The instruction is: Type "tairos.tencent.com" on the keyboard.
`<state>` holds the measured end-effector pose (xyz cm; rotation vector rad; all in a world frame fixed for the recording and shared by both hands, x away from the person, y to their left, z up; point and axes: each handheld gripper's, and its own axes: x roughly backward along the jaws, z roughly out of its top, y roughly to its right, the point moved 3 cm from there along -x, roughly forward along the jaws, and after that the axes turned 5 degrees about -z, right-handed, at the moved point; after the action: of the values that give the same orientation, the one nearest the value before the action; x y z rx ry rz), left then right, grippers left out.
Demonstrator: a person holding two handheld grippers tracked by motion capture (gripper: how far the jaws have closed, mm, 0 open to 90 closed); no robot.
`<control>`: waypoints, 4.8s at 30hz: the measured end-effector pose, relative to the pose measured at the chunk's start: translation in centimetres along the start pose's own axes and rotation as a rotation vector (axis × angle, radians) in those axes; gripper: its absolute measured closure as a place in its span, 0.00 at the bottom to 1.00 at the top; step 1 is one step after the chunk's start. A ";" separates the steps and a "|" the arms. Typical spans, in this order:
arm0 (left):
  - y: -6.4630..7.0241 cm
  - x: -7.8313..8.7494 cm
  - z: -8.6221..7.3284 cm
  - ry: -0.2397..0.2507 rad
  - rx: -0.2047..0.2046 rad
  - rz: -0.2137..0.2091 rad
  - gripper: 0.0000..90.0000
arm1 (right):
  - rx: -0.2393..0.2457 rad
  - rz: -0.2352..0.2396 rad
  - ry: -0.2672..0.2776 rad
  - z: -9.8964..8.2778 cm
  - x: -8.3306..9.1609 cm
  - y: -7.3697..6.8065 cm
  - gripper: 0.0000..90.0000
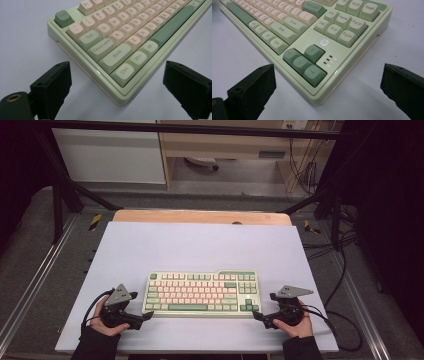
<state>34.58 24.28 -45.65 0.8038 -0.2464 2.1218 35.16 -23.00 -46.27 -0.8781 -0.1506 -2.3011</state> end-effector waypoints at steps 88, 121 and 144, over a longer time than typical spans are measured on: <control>3.8 -5.9 7.6 0.009 0.028 -0.061 1.00 | 0.002 -0.001 -0.006 0.0 0.0 0.0 0.01; 3.1 -9.3 7.8 -0.020 0.028 -0.010 1.00 | 0.010 0.004 -0.007 -0.1 -0.2 -0.1 0.01; 3.5 -6.5 7.6 0.024 0.011 -0.026 1.00 | 0.010 0.002 -0.010 -0.1 -0.1 -0.1 0.01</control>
<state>38.30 14.57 -43.46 0.7836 -0.2101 2.1085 35.07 -22.93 -46.37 -0.8850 -0.1650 -2.2922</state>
